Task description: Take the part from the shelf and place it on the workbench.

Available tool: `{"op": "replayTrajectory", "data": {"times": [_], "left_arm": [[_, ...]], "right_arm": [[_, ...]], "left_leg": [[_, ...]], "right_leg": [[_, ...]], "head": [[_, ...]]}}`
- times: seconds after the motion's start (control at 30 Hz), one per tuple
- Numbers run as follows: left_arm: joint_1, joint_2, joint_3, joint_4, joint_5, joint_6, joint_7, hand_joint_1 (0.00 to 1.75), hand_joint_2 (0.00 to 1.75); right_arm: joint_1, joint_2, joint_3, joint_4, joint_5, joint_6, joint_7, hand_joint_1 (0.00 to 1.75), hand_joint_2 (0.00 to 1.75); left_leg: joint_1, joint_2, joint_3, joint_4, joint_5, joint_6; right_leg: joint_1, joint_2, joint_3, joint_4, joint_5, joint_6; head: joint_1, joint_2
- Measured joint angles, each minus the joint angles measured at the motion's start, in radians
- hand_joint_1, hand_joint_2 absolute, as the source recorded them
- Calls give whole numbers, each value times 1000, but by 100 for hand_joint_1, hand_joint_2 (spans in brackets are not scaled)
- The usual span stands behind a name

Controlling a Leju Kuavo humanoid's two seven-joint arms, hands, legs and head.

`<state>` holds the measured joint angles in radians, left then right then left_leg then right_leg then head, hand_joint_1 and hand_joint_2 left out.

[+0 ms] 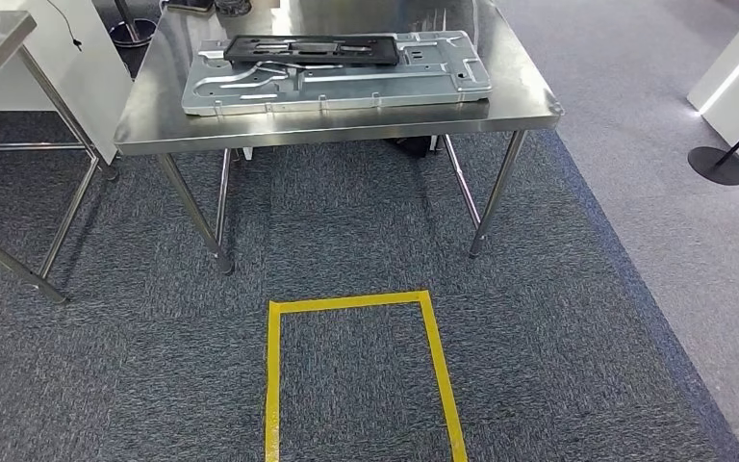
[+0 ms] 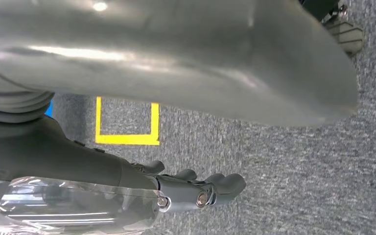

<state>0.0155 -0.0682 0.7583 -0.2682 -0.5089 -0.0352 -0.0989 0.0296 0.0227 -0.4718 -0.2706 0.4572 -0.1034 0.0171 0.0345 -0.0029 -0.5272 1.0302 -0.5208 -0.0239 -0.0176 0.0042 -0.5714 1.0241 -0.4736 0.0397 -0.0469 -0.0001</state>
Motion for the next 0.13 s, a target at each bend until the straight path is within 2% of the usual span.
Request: {"op": "replayTrajectory", "data": {"times": [0.13], "left_arm": [[17, 7, -88, -13, 62, 4, 11, 0, 0]], "right_arm": [[13, -2, 54, -12, -55, 13, -2, 0, 0]], "left_leg": [[0, 0, 0, 0, 0, 0]], "right_leg": [[0, 0, 0, 0, 0, 0]], "head": [[0, 0]]}}
